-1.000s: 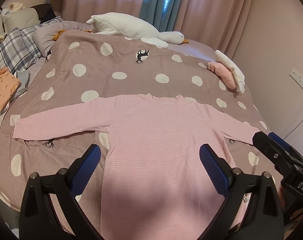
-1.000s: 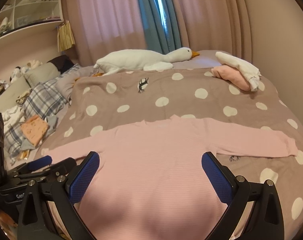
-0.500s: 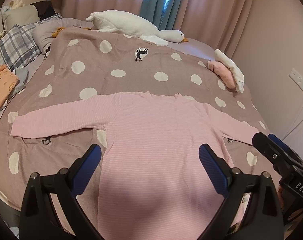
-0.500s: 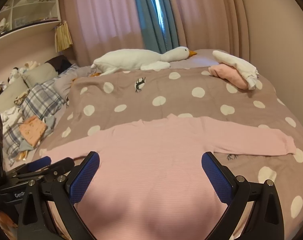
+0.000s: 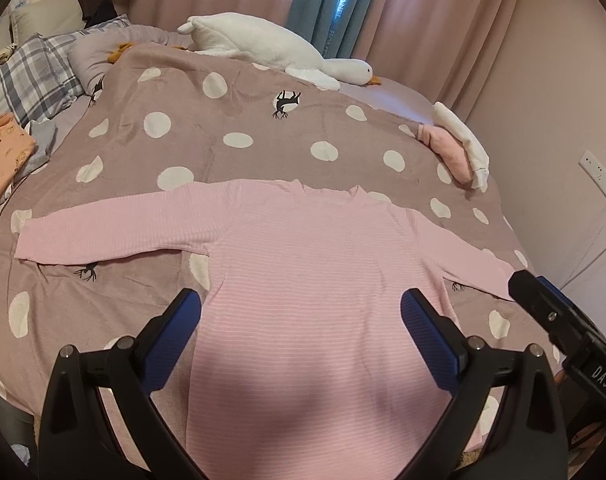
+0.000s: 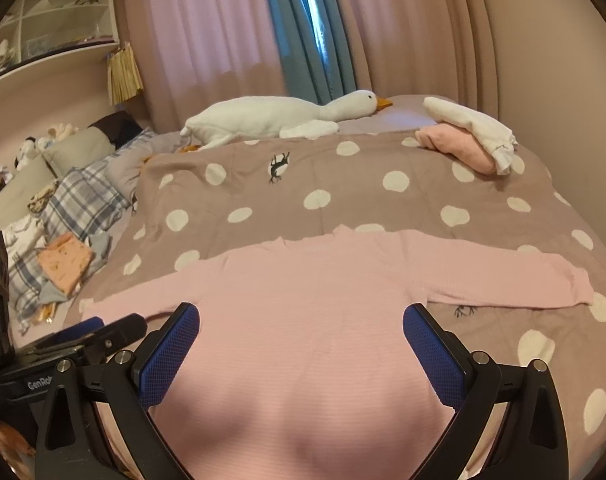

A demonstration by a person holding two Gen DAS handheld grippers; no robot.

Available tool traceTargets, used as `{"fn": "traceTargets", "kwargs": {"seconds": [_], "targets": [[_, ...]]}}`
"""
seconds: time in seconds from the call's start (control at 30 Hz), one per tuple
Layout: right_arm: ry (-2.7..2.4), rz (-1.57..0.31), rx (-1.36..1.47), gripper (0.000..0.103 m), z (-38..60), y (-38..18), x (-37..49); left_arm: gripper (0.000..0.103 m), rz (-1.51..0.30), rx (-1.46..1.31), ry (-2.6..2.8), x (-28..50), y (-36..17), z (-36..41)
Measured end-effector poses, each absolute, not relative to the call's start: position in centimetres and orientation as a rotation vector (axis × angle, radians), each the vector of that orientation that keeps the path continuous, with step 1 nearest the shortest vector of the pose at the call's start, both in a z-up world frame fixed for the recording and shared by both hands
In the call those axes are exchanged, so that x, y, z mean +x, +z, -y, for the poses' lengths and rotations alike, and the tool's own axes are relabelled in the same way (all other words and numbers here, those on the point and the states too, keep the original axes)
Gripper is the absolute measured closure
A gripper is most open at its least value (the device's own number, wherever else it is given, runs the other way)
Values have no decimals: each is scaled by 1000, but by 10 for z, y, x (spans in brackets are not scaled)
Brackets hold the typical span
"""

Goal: Fold small clothes
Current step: 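Grasp the cuff of the pink shirt sleeve with the right gripper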

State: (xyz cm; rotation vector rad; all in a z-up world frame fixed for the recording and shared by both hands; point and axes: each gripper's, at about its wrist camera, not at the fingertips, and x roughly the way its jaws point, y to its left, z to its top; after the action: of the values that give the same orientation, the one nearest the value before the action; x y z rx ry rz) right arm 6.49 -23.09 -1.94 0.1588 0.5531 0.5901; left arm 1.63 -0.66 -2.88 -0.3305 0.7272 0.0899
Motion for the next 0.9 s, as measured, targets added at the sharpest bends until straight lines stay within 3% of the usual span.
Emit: {"fn": "traceTargets", "kwargs": {"seconds": [0.3, 0.57, 0.9], "targets": [[540, -556, 200, 8, 243, -24, 84, 2, -762, -311, 104, 30, -44, 8], [390, -639, 398, 31, 307, -47, 151, 4, -867, -313, 109, 52, -88, 9], [4, -750, 620, 38, 431, -120, 231, 17, -1008, -364, 131, 75, -147, 9]]}}
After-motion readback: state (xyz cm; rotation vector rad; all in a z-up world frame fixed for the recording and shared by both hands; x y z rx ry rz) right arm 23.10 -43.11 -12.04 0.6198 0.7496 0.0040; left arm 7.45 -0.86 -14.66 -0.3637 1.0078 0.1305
